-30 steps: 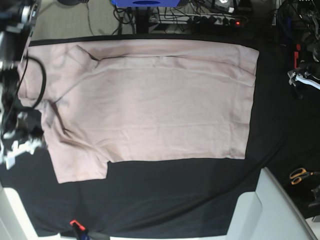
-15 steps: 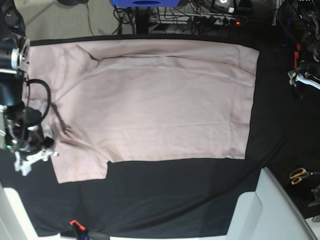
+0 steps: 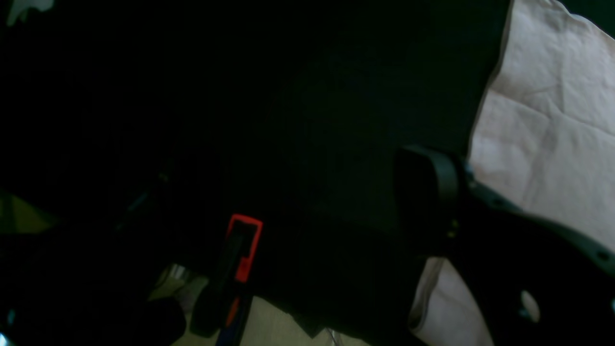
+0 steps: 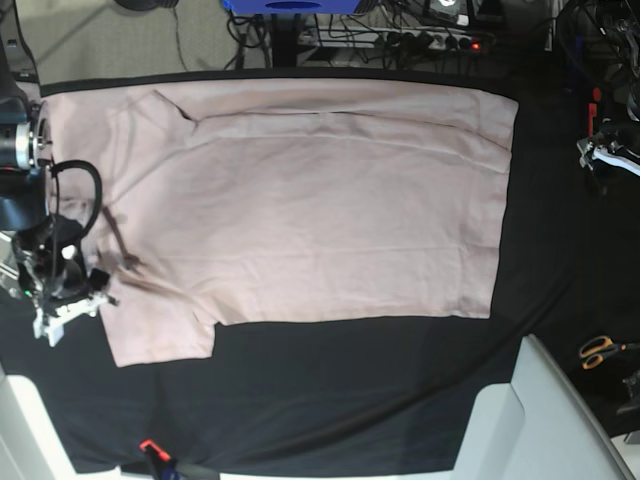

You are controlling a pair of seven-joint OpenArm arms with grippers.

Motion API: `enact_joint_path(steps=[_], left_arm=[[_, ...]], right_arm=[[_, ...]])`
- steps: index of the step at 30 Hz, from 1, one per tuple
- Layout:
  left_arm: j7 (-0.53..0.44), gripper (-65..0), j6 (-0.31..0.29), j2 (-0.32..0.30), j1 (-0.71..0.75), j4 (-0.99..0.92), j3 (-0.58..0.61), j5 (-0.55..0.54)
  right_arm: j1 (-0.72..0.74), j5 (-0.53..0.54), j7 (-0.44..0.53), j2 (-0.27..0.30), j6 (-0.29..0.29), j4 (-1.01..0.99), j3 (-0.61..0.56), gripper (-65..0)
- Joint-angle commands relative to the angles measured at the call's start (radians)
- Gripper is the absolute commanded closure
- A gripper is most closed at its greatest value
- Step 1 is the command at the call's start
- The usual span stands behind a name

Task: Fold the T-shirt properly
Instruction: 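Grasp the hem corner by the sleeve with the right gripper, then move the left gripper to the other hem corner and grasp it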

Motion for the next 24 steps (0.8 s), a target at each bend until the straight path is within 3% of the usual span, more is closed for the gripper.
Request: enact_joint_path(steps=[1,17,19,22,24], left_arm=[[-0.023,-54.0,0.001,-0.021,-0.005,0.015,-0.009,-0.005],[-0.023,-54.0,0.001,-0.021,-0.01,0.015,0.001,-0.005],[-0.023,-54.0,0.001,-0.021,-0.01,0.015,0.001,-0.005],[-0.022,-54.0,0.001,-0.021,-0.029,0.015,0.001,-0.005],[-0.02,-54.0,0.001,-0.021,-0.045,0.003,0.002,-0.003]], right_arm=[[0.029,0.002,0.006,0.021,-0.005,0.009,0.001,-28.7],[0.031,0.002,0.006,-0.036,-0.003,0.038,0.0,-27.3],[0.027,0.002,0.006,-0.036,-0.003,0.061,0.0,-20.1],[0.027,0.002,0.006,-0.033,-0.003,0.064,0.0,-3.8],[0.027,0.002,0.006,-0.03,-0.003,0.064,0.006,0.0]])
